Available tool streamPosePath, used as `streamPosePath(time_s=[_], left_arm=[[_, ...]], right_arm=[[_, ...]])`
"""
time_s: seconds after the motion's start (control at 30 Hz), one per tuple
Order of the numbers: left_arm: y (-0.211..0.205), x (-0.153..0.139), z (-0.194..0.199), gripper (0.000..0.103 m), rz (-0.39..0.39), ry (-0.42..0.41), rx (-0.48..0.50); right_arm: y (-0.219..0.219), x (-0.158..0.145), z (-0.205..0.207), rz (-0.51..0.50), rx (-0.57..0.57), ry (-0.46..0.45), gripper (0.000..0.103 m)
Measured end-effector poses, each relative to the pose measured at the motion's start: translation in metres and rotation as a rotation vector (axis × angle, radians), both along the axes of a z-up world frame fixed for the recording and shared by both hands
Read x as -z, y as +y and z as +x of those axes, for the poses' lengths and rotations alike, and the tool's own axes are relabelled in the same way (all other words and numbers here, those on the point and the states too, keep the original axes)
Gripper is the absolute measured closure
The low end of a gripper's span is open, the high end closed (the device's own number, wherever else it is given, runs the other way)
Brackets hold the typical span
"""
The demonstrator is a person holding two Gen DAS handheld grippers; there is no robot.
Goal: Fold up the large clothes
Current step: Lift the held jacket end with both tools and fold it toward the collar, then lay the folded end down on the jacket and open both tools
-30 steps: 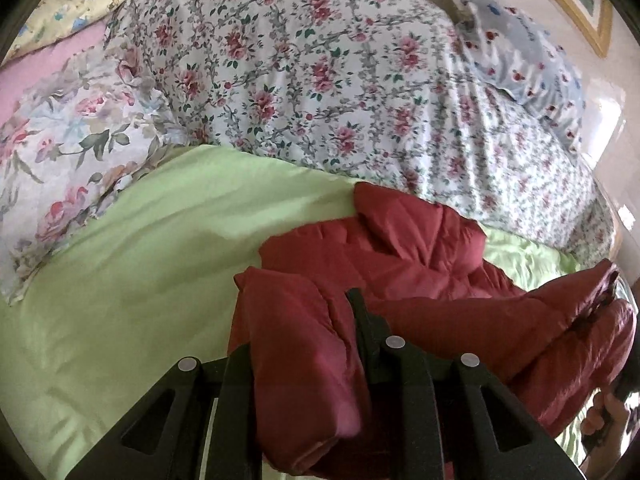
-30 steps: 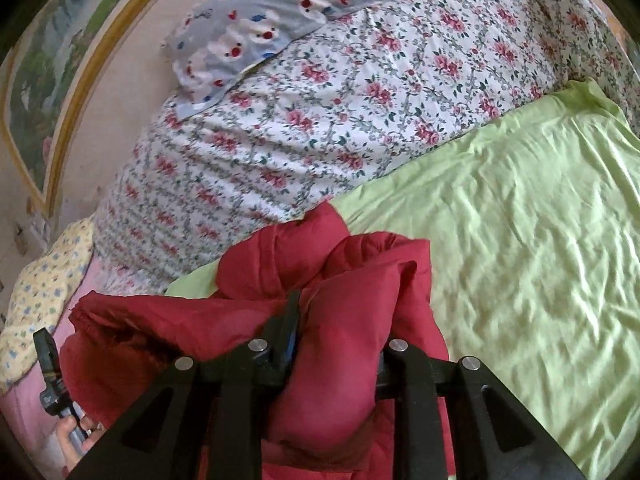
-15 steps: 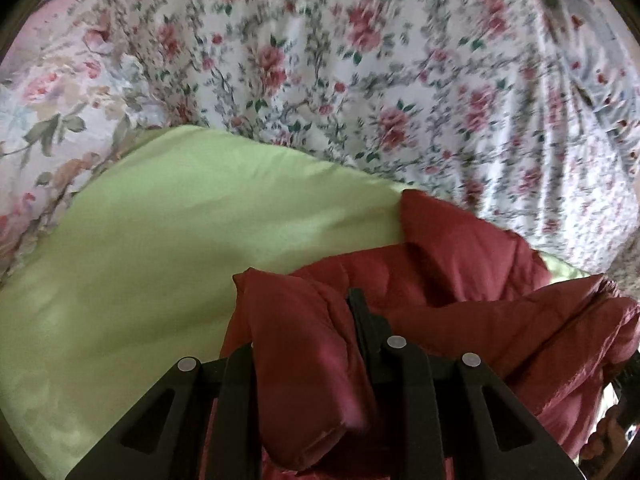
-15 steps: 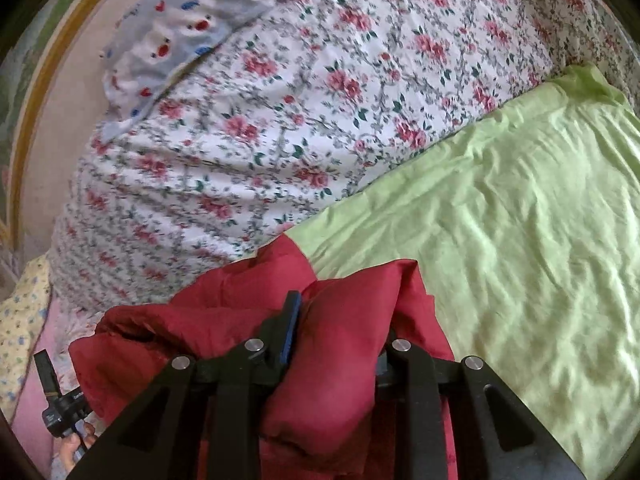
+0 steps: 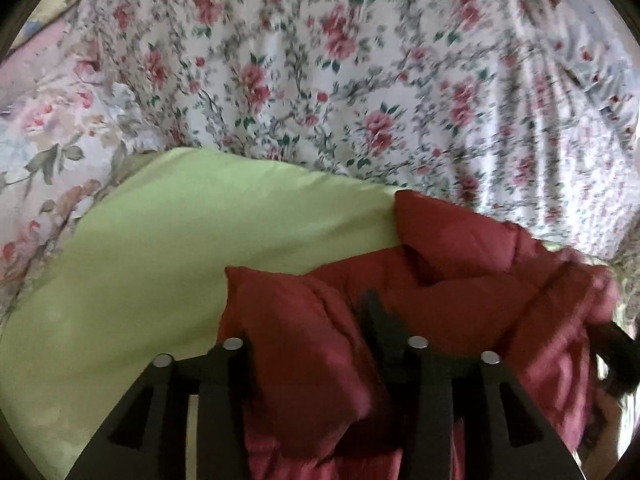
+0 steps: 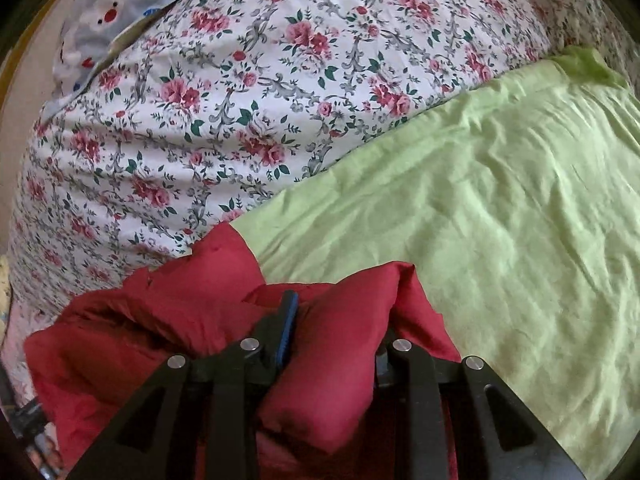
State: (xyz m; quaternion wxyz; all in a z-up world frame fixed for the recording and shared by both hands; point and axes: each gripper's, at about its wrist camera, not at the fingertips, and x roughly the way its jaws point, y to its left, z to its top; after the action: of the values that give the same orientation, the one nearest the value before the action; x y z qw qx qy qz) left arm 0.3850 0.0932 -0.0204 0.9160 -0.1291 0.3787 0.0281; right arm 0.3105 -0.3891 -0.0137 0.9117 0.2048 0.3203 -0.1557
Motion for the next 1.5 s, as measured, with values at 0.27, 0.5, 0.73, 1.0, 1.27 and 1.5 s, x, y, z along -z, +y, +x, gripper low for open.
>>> streamPosePath(time_s=[0.27,0.5,0.73,1.0,1.27,1.5], left_arm=[[-0.027,-0.034,-0.099,0.036,0.004,-0.117,0.142],[-0.079,0.015,-0.103,0.034,0.094,0.018,0.25],[-0.08,0.043,-0.069,0.025,0.148,0.058,0.206],[-0.088,0.042,-0.057,0.023,0.161,0.066,0.193],[-0.072,0.02,-0.059,0.028,0.166,0.043,0.169],[-0.038,0.032,-0.027,0.015,0.124,0.09,0.086]], right_arm=[[-0.002,0.003,0.001,0.008,0.006,0.002,0.073],[0.001,-0.002,0.0,0.006,-0.004,0.007,0.07],[0.017,-0.04,-0.039,0.023,-0.042,-0.024,0.043],[0.095,-0.046,-0.063,-0.16,-0.327,0.07,0.028],[0.087,-0.003,-0.016,-0.206,-0.319,0.225,0.028],[0.091,0.007,0.002,-0.236,-0.287,0.26,0.024]])
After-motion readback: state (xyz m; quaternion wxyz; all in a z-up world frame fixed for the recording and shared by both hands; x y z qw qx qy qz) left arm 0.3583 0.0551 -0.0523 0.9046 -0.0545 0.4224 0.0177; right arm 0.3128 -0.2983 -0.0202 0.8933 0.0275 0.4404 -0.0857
